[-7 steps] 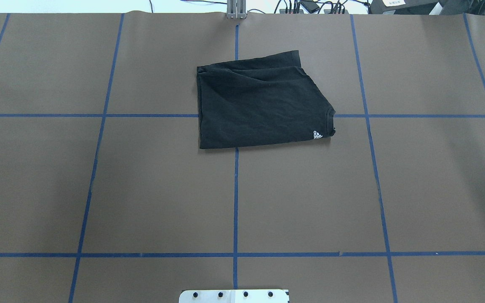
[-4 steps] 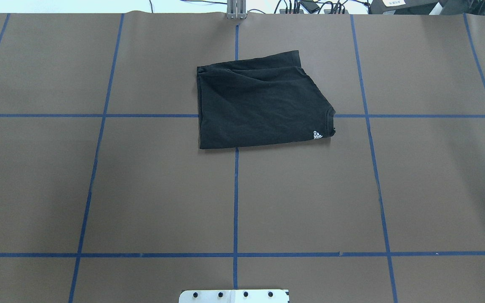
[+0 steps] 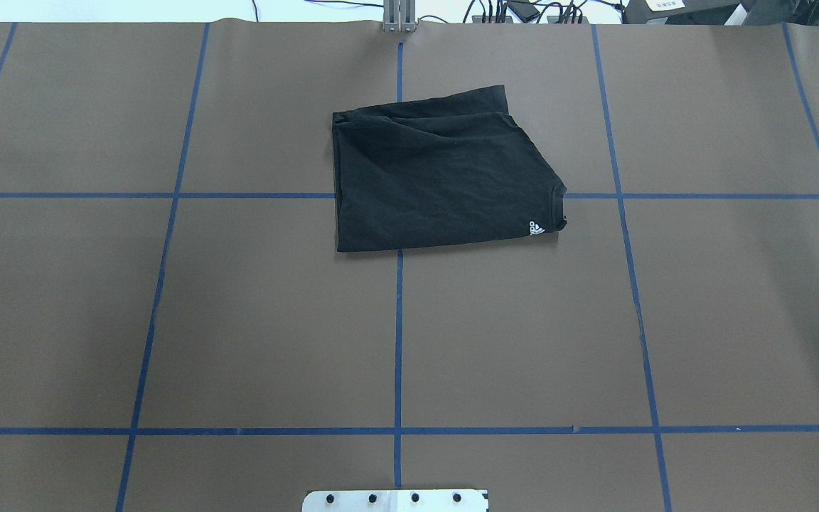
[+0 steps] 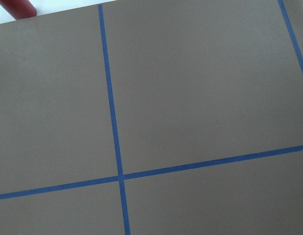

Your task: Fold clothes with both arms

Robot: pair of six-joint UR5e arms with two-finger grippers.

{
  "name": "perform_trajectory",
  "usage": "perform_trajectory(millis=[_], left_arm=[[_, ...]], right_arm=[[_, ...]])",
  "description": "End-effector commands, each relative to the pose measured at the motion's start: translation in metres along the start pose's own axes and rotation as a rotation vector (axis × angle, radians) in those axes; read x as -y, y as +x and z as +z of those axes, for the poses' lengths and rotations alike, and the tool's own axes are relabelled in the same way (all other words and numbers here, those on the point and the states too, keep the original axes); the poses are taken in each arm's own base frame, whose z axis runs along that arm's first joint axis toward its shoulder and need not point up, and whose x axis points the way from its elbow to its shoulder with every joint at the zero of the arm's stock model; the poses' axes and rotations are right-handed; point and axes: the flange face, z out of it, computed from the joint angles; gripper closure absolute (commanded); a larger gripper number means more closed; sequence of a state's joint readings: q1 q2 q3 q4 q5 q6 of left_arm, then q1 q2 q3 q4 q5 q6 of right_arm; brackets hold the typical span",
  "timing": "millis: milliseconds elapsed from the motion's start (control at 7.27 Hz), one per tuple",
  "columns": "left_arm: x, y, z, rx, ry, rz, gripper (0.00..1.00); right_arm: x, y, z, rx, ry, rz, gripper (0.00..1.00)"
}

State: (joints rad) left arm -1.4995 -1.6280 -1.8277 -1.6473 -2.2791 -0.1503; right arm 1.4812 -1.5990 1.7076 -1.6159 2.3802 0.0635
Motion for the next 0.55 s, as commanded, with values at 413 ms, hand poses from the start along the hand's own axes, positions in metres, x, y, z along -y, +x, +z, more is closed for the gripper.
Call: perform_trajectory(millis=[413], left_arm=[[0.003,0.009,-0.006,-0.023,0.01,0.014,0.0]], right_arm=[[-0.004,-0.025,-0.022,0.016,0.043,-0.044,0.0]])
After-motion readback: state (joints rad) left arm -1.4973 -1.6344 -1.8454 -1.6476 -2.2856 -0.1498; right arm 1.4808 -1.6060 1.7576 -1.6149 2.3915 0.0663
